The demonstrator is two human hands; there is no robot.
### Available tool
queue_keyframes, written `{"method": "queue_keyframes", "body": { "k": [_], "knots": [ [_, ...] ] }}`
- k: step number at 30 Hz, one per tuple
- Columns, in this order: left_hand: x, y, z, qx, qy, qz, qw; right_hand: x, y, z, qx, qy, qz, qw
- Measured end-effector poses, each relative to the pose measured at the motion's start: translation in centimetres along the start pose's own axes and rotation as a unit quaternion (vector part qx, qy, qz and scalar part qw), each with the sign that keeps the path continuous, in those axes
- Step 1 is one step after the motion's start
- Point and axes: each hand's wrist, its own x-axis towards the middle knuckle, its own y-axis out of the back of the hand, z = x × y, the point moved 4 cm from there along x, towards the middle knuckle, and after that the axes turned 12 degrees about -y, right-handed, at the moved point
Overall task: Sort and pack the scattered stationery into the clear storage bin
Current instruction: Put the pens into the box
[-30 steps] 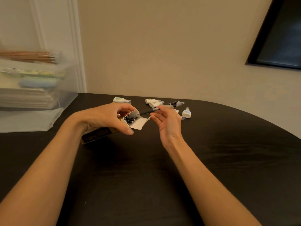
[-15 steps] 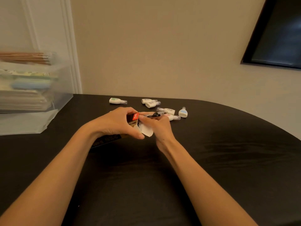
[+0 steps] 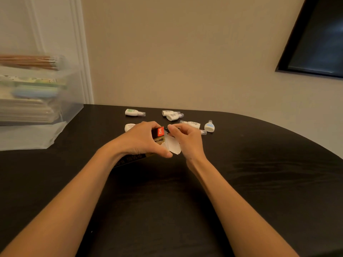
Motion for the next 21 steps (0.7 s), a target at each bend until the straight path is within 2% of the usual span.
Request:
{"method": "queue_keyframes", "body": {
  "k": [8, 21],
  "knots": [
    [-0.1, 0.1, -0.1, -0.015, 0.003, 0.017, 1.0, 0.3, 0.9, -0.3, 0.016, 0.02, 0.008, 1.0],
    [-0.3, -0.3, 0.6, 0.018, 0.003, -0.008, 1.0, 0.6, 0.7, -0.6, -0.083, 0.08, -0.067, 0.991]
  ]
}}
